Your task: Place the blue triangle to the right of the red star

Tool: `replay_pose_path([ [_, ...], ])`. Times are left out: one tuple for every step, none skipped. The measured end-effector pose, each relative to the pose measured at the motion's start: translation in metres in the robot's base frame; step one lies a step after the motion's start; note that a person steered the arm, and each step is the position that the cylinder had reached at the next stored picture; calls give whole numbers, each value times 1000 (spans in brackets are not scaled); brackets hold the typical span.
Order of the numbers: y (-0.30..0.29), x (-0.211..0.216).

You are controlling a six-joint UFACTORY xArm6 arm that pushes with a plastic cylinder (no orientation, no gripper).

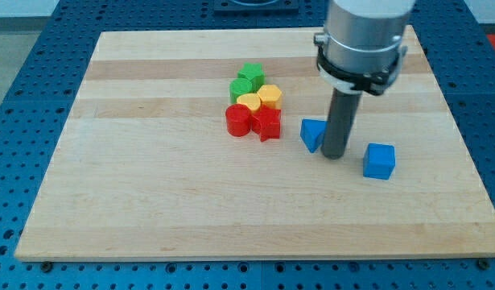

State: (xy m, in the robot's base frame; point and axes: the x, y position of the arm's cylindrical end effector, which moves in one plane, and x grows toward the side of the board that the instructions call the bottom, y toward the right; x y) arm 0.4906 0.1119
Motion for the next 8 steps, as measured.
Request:
replay_pose_path([
  [5, 14],
  [5, 9],
  [-7, -29],
  [-16, -40],
  [-18, -40],
  [-18, -43],
  [-21, -67],
  [-27, -84],
])
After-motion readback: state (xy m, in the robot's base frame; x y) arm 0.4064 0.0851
